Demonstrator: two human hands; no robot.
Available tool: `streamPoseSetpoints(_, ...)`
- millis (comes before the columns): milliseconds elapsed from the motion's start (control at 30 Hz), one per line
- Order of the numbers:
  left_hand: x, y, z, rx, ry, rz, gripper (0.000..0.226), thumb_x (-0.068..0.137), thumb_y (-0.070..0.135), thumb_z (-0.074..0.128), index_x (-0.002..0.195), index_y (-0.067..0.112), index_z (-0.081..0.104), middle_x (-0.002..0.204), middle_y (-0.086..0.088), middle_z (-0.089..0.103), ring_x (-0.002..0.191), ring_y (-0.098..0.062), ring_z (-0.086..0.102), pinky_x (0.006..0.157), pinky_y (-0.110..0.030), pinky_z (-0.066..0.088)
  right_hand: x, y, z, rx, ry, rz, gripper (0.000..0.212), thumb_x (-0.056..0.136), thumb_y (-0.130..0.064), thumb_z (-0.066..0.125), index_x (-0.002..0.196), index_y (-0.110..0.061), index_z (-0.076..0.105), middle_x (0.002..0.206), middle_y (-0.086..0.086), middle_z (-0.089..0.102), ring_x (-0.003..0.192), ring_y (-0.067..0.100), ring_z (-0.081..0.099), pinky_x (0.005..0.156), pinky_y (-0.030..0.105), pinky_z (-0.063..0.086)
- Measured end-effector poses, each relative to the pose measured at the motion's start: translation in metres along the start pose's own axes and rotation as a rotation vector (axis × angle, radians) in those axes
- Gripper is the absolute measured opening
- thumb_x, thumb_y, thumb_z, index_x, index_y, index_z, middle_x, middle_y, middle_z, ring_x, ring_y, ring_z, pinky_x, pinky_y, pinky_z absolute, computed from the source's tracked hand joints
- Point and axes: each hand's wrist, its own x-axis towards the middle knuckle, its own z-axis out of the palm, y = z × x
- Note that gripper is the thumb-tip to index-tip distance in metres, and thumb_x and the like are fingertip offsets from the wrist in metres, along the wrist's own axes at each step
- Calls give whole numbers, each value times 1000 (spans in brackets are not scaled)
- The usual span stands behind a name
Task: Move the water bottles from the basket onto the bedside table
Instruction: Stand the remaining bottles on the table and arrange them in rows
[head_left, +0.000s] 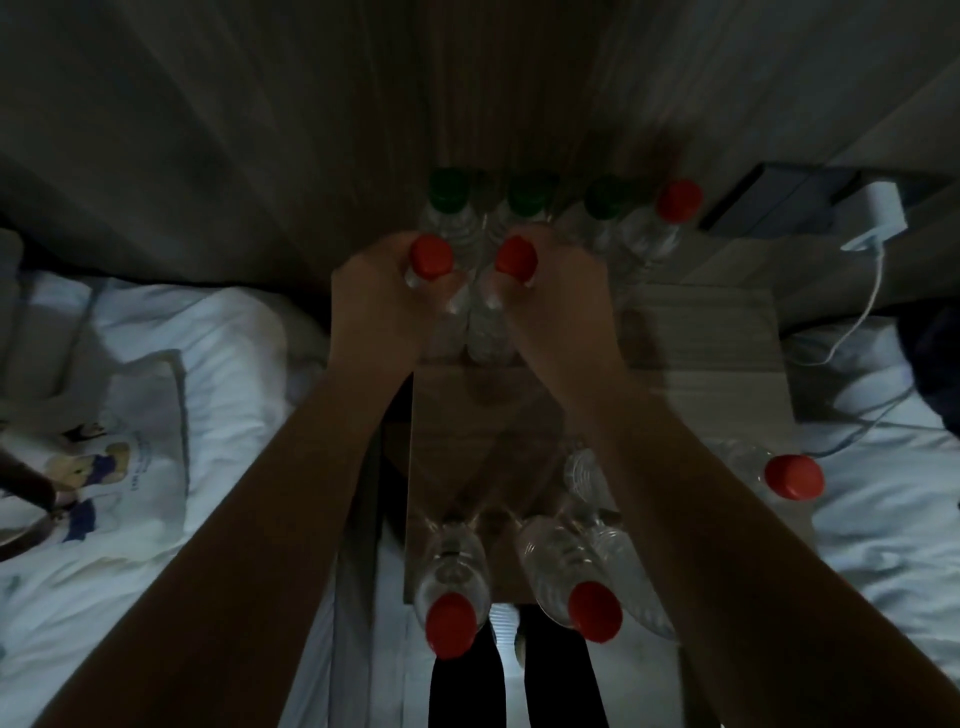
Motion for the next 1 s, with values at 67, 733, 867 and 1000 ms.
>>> streamPoseSetpoints(67, 2, -1, 1, 1, -7, 10, 26, 79, 29, 70, 101, 15, 67, 87, 7, 62, 82, -6, 58, 72, -15, 45, 1, 0, 0, -23, 27, 0, 16, 85, -15, 59, 101, -11, 62, 88, 2, 64, 77, 13, 56, 68, 26, 45)
streamPoseSetpoints(733, -13, -47, 34, -85, -269, -295, 72, 76, 37, 74, 136, 16, 41, 134, -7, 54, 120, -25, 53, 99, -37, 44, -6, 60, 53, 253, -237, 483, 85, 64, -48, 77, 135, -26, 36, 135, 5, 50, 117, 29, 54, 97, 45, 48)
streamPoseSetpoints(867, -13, -55, 46, 4, -301, -309, 49, 84, 37, 65, 125, 12, 53, 123, -10, 60, 114, -27, 56, 87, -27, 41, 0, 79, 82, 362, -236, 603, 57, 70, -42, 70, 121, -27, 49, 121, 5, 59, 109, 29, 59, 91, 51, 51)
streamPoseSetpoints(1000, -15, -55, 52, -5, -248, -286, 43, 87, 36, 61, 121, 10, 55, 119, -10, 62, 110, -25, 57, 79, -23, 37, 0, 77, 82, 302, -174, 548, 44, 84, -24, 64, 124, -9, 53, 117, 10, 63, 106, 28, 61, 93, 39, 50)
